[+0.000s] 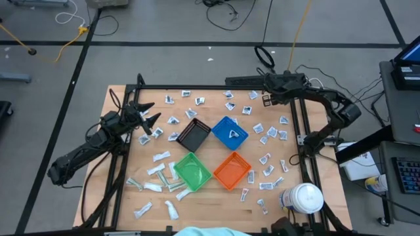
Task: Pick & Place First Aid Supplies
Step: Put the blue alcohol pad into the blue bin
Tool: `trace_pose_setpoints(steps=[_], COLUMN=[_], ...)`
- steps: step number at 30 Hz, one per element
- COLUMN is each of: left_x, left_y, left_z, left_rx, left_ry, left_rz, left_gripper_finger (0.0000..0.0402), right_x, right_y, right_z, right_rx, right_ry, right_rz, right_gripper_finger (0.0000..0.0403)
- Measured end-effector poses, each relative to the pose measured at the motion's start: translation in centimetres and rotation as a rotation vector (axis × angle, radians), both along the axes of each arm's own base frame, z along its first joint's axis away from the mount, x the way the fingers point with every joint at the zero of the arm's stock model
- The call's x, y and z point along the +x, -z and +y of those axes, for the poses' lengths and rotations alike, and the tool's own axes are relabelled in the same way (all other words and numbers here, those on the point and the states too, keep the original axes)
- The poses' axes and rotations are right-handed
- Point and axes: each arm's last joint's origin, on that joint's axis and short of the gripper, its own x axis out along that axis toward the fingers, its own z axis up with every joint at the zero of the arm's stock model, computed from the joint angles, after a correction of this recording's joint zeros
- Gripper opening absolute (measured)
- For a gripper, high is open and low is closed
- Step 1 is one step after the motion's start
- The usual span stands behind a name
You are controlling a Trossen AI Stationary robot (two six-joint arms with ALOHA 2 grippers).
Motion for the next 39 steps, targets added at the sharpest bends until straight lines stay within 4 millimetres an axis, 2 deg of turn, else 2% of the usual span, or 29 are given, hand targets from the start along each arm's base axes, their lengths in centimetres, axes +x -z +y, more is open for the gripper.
trace_pose_setpoints(steps=[12,29,39], left_x=[0.0,0.0,0.0], left_y=[0.0,0.0,0.0], left_z=[0.0,0.0,0.0], left_rx=[0.000,0.000,0.000], left_ry=[0.000,0.000,0.001], left_rz=[0.000,0.000,0.000], left_gripper_finger=[0.0324,0.0324,0.0324], right_x=[-0.8,-0.7,-0.8], right_y=[1.9,1.7,1.7], right_z=[-1.0,-1.6,-1.7], right_rx=[0.025,-0.116,-0.137], right_ry=[0.123,0.275,0.308], right_rz=[-0.004,-0.060,-0.082], right_gripper_finger=[0.0150,0.0150,0.0150])
